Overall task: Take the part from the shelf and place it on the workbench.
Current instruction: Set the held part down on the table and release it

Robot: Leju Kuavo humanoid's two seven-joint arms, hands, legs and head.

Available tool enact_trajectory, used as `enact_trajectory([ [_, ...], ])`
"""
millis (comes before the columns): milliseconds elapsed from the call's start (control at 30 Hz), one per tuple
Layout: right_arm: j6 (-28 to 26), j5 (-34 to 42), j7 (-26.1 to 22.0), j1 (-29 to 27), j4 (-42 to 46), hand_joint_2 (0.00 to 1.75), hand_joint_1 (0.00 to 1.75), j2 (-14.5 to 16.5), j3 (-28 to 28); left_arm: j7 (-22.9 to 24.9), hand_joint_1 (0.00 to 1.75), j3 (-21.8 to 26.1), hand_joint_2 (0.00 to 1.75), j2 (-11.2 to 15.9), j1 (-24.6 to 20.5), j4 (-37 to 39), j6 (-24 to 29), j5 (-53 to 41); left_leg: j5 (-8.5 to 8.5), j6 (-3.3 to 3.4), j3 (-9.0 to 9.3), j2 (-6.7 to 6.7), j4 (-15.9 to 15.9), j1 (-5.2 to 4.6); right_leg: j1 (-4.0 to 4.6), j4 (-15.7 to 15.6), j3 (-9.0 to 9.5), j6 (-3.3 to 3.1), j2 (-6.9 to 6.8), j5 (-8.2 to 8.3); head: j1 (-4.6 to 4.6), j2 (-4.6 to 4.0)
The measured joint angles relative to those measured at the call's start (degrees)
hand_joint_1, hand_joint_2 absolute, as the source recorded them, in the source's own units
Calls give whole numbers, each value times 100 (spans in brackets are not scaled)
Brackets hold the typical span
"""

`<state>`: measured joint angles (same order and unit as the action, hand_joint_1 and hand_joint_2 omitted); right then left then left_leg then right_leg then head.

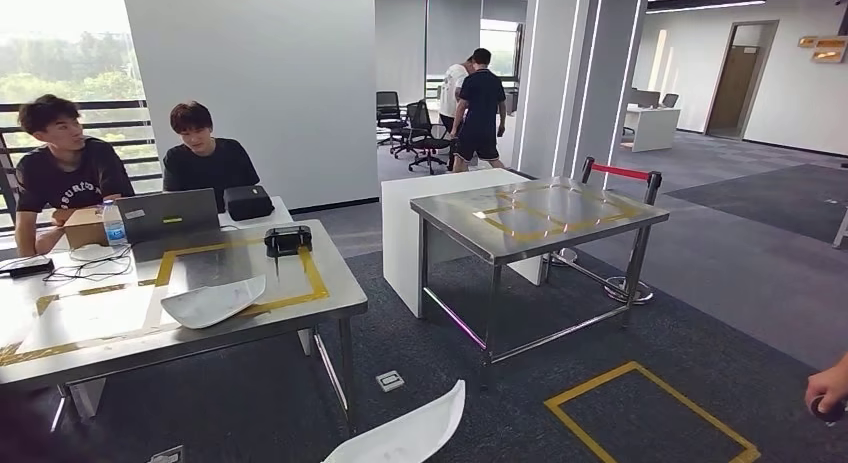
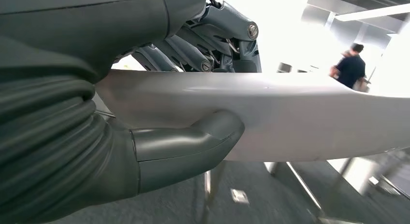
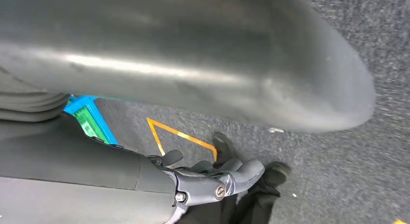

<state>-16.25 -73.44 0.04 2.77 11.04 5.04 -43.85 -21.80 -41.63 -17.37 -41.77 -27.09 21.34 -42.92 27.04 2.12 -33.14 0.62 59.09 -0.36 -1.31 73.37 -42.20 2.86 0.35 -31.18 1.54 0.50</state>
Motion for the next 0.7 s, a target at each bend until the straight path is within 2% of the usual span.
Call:
enact_trajectory([
  [67,2,-32,-39,0,0,0,0,-1,0,50,175,149,175,117,-197,73,77,102,8,-29,-17,42,34,2,-18,-756,426,-4,-46,305,-9,0],
  [100,6,-57,-45,5,0,0,0,-2,0,57,175,228,175,176,-294,107,97,133,18,-59,-38,46,55,-9,-16,-1083,605,-30,-60,401,-10,0],
  [133,12,-82,-35,8,0,0,0,-2,0,54,175,298,175,223,-378,135,108,150,23,-95,-50,46,64,-20,-7,-1285,713,-64,-70,440,-9,0],
  [233,27,-144,38,6,0,0,0,-1,0,36,175,440,175,311,-529,206,126,159,12,-199,-58,23,42,-37,20,-1360,742,-186,-75,452,-15,0],
  [300,28,-156,55,15,0,0,0,0,0,36,175,487,175,347,-570,247,133,147,122,-268,-128,-2,208,-28,-4,-1393,748,-258,-111,482,-14,0],
  [333,28,-159,55,21,0,0,0,1,0,36,175,509,175,363,-584,266,137,141,268,-300,-239,-16,451,-22,-18,-1408,751,-291,-134,495,-10,0],
  [400,27,-160,54,26,0,0,0,1,0,37,175,541,175,390,-599,304,139,136,621,-344,-561,-31,1164,5,-20,-1411,748,-327,-171,497,-5,0],
  [433,27,-160,54,25,0,0,0,1,0,37,175,548,175,404,-596,322,140,136,722,-357,-704,-31,1464,17,-20,-1410,748,-333,-192,494,-6,0],
  [467,27,-160,54,24,0,0,0,1,0,38,175,550,175,418,-593,341,140,137,719,-364,-772,-30,1595,30,-22,-1409,748,-334,-213,492,-8,0],
  [500,27,-160,54,24,0,0,0,1,0,38,175,552,175,430,-592,357,140,137,612,-366,-741,-25,1513,41,-25,-1407,750,-332,-238,490,-9,0],
  [533,27,-160,53,25,0,0,0,1,0,38,175,554,175,437,-594,367,142,137,422,-362,-610,0,1222,50,-30,-1404,754,-324,-267,485,-11,0],
  [600,26,-160,53,25,0,0,0,2,0,37,175,557,175,437,-612,372,148,137,91,-336,-259,153,449,37,-20,-1388,761,-283,-326,468,-11,0],
  [633,25,-160,52,24,0,0,0,3,0,37,175,559,175,430,-623,372,154,136,12,-309,-145,207,194,24,-7,-1383,762,-251,-357,464,-22,0],
  [667,24,-160,50,22,0,0,0,3,0,37,175,561,175,424,-630,373,160,135,-6,-276,-101,229,75,7,5,-1384,763,-215,-392,465,-32,0],
  [700,22,-159,49,22,0,0,0,3,0,37,175,565,175,419,-634,376,166,132,-9,-238,-106,184,60,-10,12,-1395,767,-179,-433,473,-45,0],
])
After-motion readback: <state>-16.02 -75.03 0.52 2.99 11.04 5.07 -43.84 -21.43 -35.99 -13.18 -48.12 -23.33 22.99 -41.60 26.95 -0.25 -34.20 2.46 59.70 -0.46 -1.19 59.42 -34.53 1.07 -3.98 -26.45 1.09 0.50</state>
